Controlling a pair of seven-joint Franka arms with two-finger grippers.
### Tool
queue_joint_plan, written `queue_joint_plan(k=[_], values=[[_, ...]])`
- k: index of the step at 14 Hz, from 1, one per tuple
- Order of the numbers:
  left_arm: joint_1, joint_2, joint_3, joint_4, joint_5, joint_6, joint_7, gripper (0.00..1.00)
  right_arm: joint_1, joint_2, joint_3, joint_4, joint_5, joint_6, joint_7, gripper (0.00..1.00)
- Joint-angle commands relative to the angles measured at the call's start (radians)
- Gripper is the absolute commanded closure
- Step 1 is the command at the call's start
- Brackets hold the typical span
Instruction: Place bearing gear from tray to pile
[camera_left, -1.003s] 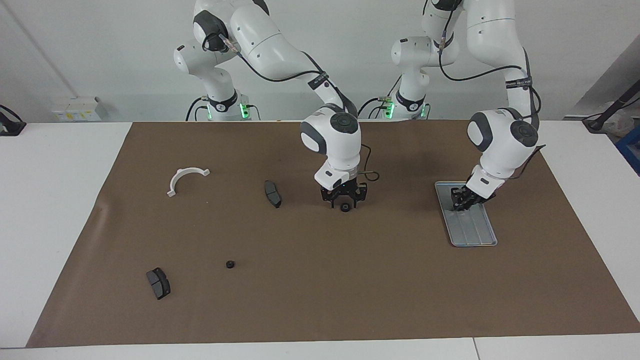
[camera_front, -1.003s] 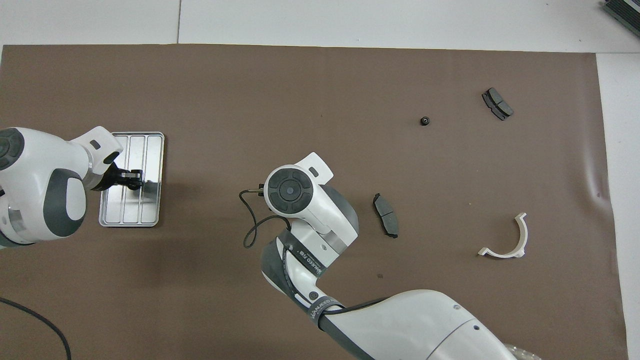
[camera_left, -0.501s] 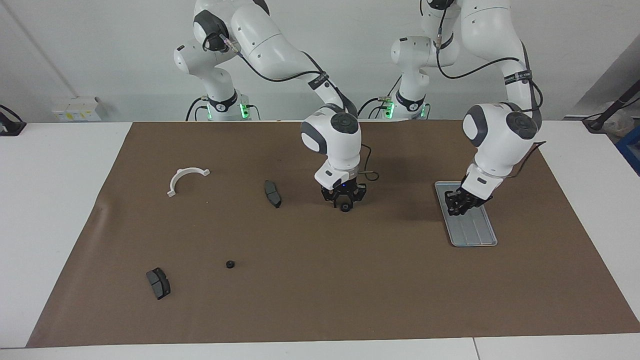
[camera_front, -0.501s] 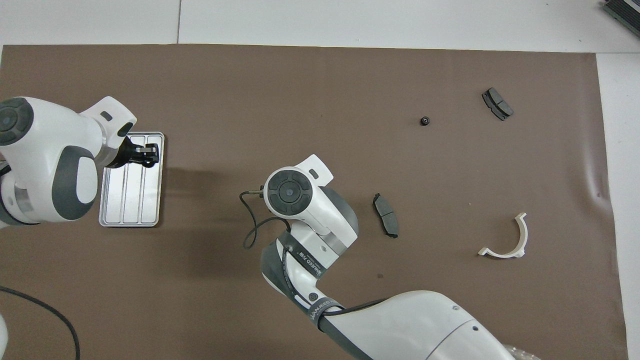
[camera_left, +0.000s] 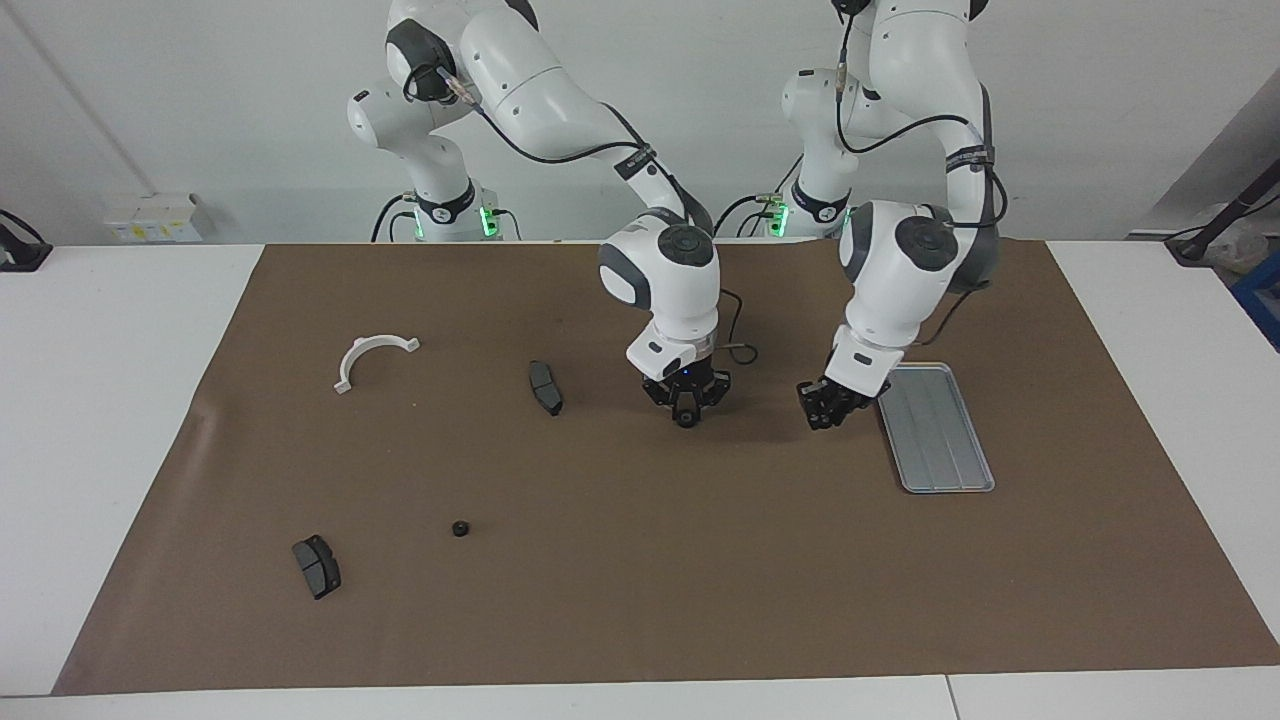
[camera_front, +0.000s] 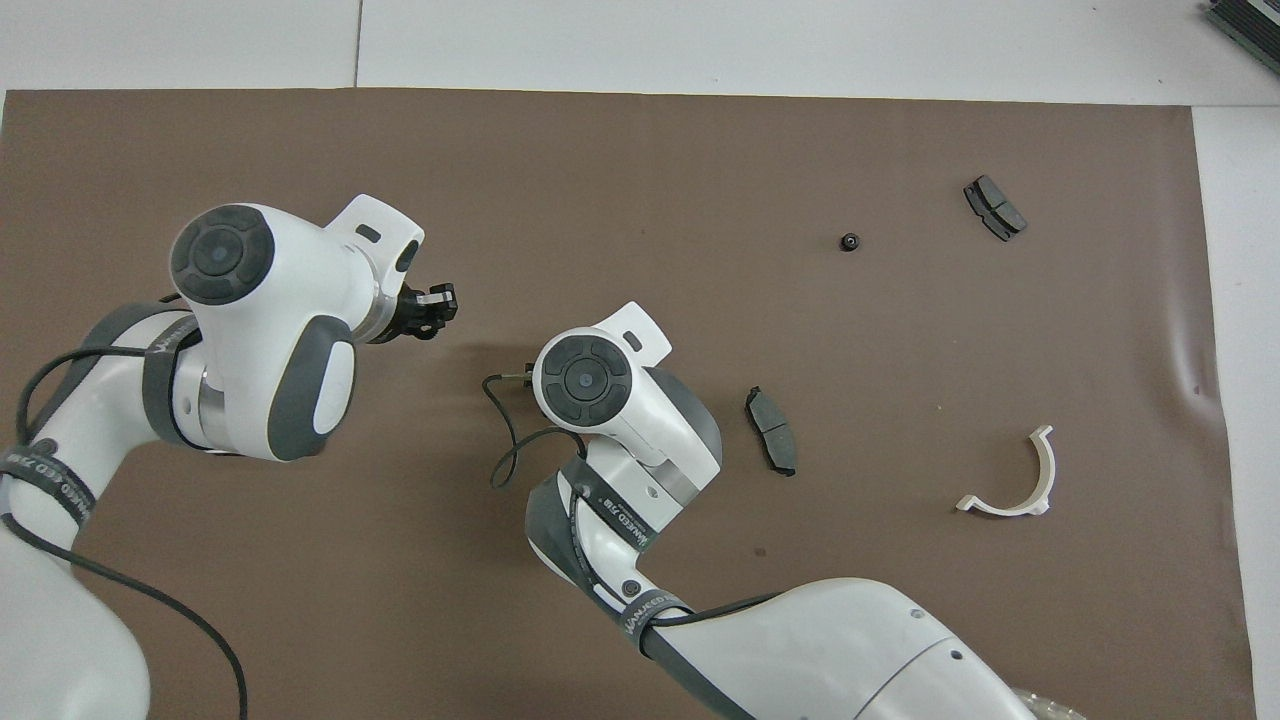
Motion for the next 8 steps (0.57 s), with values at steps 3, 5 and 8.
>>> queue_joint_plan(k=[3,5,8], values=[[-0.158,0.118,0.019,0.143,0.01,-0.004,-0.187,0.87,-0.073,-0.048,-0.014,-0.004,-0.039,0.007,0.016,0.98],[-0.172,0.152,0.019,0.18,0.01,-0.001,-0.216,0.87,-0.128,-0.105,-0.012,-0.043,-0.039,0.005,-0.008,1.0],[-0.184,0.155,0.018,0.18,0.01,0.001,-0.218,0.87,-0.213,-0.214,-0.011,-0.19,-0.036,0.015,-0.088,1.0]])
